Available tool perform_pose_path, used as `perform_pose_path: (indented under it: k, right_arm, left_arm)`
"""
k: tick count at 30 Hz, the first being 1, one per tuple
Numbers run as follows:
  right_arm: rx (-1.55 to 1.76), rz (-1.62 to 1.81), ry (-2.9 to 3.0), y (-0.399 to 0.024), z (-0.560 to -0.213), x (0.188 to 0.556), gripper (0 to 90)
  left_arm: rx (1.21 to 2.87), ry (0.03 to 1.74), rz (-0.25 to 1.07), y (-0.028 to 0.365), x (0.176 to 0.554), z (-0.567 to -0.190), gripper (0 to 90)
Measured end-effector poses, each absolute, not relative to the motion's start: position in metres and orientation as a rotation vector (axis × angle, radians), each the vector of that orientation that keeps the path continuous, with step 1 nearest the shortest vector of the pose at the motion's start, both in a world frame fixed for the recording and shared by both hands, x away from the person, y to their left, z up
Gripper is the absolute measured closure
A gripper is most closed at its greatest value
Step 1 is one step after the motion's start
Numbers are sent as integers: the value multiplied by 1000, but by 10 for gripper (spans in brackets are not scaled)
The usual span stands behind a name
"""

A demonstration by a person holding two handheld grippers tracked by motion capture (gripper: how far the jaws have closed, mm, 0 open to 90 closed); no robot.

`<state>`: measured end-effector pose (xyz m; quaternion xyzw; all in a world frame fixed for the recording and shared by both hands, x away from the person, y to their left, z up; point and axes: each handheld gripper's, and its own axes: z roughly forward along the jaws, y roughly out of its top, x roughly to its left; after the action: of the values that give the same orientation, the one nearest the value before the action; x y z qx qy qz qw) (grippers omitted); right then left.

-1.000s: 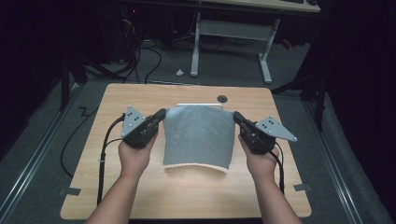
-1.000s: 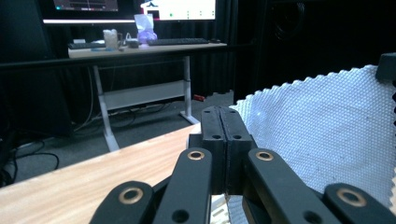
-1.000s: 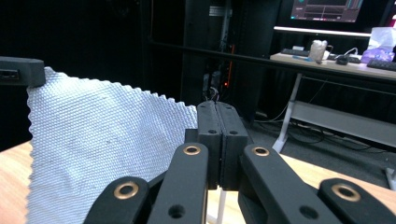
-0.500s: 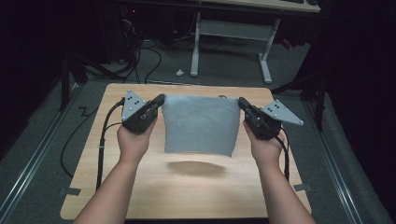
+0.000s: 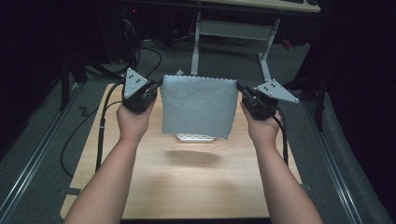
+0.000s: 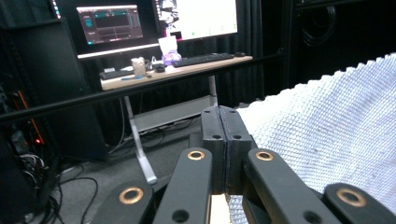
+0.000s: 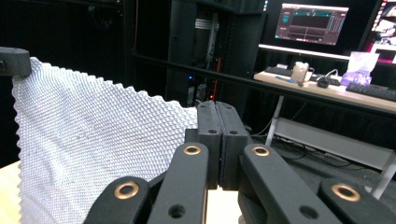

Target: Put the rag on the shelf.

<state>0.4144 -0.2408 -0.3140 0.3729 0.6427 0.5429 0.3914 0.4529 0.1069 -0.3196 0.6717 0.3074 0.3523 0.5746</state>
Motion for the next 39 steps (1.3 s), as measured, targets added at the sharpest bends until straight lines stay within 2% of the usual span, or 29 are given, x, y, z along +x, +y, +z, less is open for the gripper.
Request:
perform_pose_path:
  k: [6, 15, 20, 30, 39]
  right_arm:
    - [980, 1372, 1617, -242, -309, 437, 900]
    - [1019, 1262, 1669, -239, -321, 470, 900]
    - [1016, 1203, 1721, -236, -333, 487, 900]
    - [1076, 1129, 1809, -239, -380, 496, 900]
    - [1131, 1131, 1856, -244, -412, 490, 900]
  left_arm:
    - [1577, 749, 843, 100, 472, -321, 898]
    - [1645, 827, 854, 92, 503, -331, 898]
    - [1728, 876, 833, 90, 515, -348, 897]
    - [1772, 945, 620, 93, 518, -407, 897]
    - [1814, 960, 532, 95, 508, -439, 896]
